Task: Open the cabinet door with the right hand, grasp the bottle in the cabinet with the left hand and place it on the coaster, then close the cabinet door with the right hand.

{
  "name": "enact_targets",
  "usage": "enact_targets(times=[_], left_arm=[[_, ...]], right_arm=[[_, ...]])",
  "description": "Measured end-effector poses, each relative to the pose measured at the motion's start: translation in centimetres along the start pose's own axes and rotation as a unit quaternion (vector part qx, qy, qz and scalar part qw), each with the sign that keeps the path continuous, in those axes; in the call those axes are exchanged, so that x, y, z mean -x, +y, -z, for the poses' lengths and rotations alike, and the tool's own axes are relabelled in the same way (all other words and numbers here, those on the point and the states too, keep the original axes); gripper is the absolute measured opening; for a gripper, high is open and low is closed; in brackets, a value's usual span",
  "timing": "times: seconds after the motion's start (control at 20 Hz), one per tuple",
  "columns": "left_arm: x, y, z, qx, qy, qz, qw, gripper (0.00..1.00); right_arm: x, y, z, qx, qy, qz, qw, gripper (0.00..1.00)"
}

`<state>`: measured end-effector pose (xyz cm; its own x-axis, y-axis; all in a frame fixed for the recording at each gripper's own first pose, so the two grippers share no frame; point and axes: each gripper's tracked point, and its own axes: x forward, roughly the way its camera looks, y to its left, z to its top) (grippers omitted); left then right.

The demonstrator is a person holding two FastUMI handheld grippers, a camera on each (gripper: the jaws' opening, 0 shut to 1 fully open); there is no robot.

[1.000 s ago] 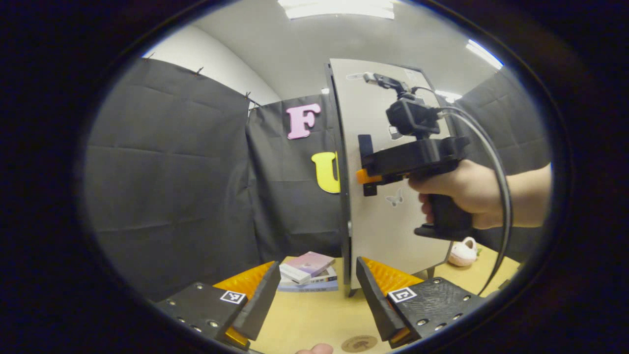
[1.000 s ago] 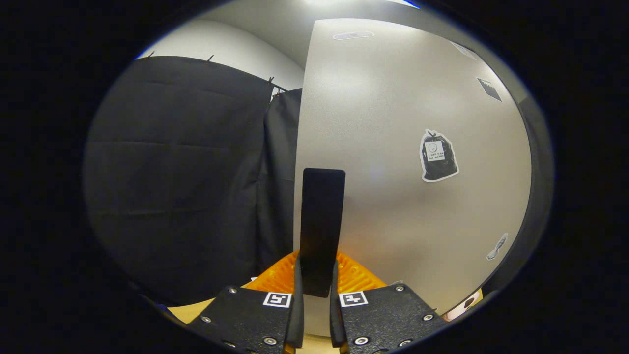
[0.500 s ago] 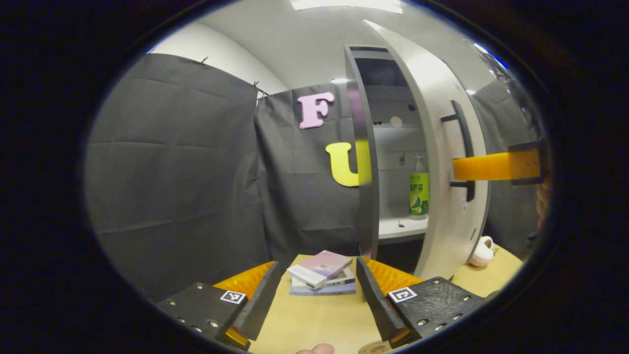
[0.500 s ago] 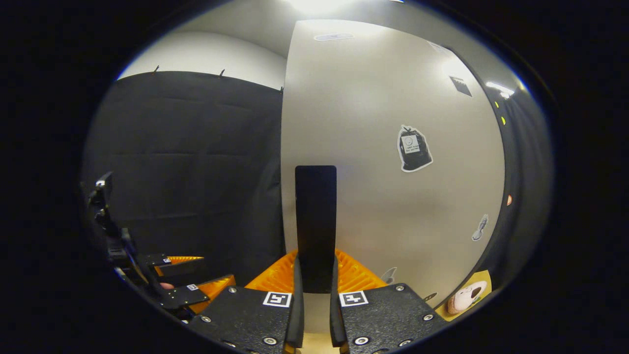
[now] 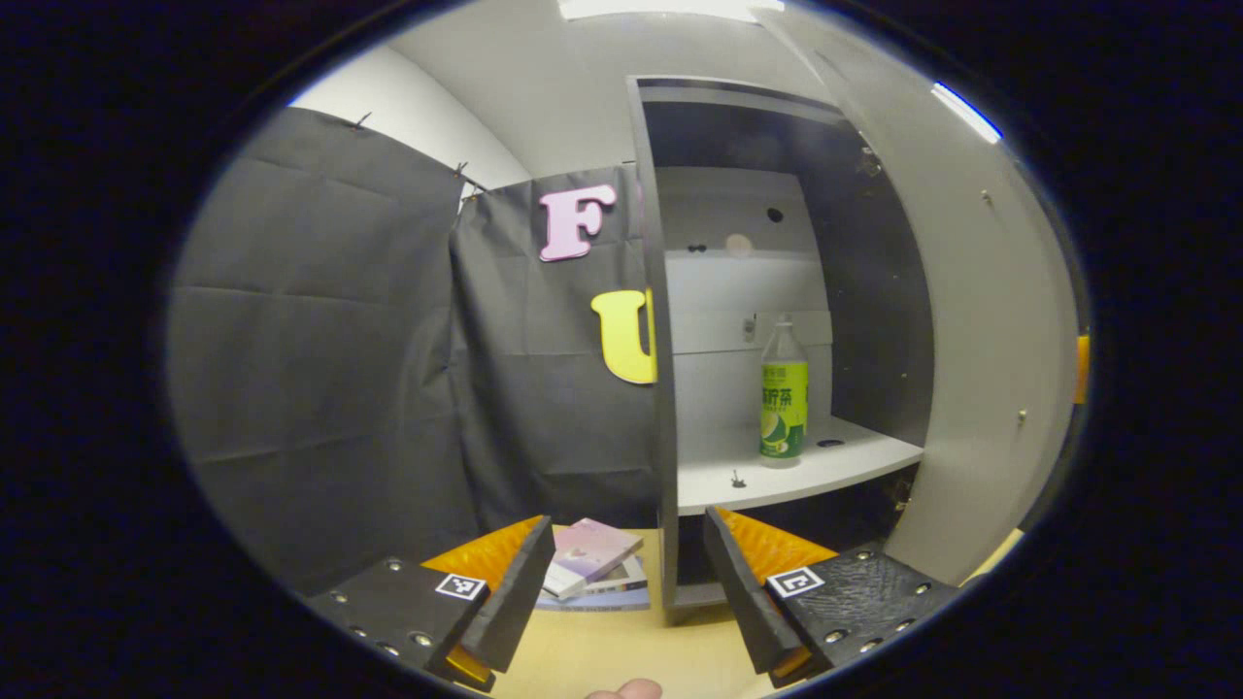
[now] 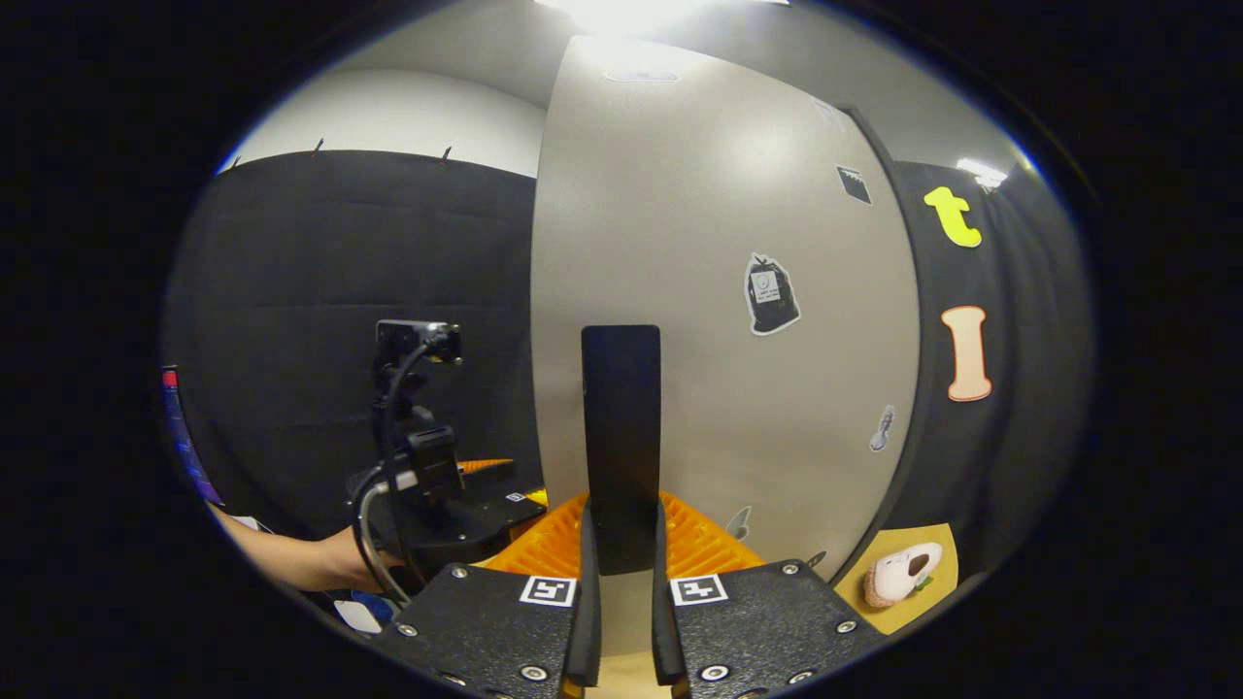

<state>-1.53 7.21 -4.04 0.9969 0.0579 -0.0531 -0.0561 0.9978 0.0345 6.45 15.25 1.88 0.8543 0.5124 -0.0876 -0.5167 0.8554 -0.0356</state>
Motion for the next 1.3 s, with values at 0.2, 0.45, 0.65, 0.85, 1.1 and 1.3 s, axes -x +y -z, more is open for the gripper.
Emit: enact_targets(times=[0.2,0.45,0.65,0.85,1.1,1.3], left_arm=[[-1.8,-4.6,-1.5,0.007,-0.01,0.041,0.999,0.89],[-3.7,-10.1,-3.3,0.005,-0.024,0.086,0.996,0.89],[-5.4,-13.8,-5.4,0.001,-0.036,0.105,0.994,0.89],[-7.3,-16.1,-6.6,-0.032,-0.05,0.098,0.993,0.89],[-10.1,-18.5,-7.3,-0.041,-0.057,0.098,0.993,0.93],[-12.7,-18.9,-7.4,-0.029,-0.054,0.085,0.995,0.84]], right_arm=[[2.4,-1.0,0.0,0.004,0.01,0.034,0.999,0.21],[6.1,-3.9,0.3,0.004,0.018,0.088,0.996,0.22],[8.5,-5.9,0.2,-0.003,0.014,0.14,0.99,0.19],[10.9,-8.7,-0.6,-0.024,-0.014,0.191,0.981,0.19],[13.5,-11.8,-0.6,-0.052,-0.027,0.242,0.969,0.21],[14.9,-13.5,-0.8,-0.048,-0.031,0.259,0.964,0.19]])
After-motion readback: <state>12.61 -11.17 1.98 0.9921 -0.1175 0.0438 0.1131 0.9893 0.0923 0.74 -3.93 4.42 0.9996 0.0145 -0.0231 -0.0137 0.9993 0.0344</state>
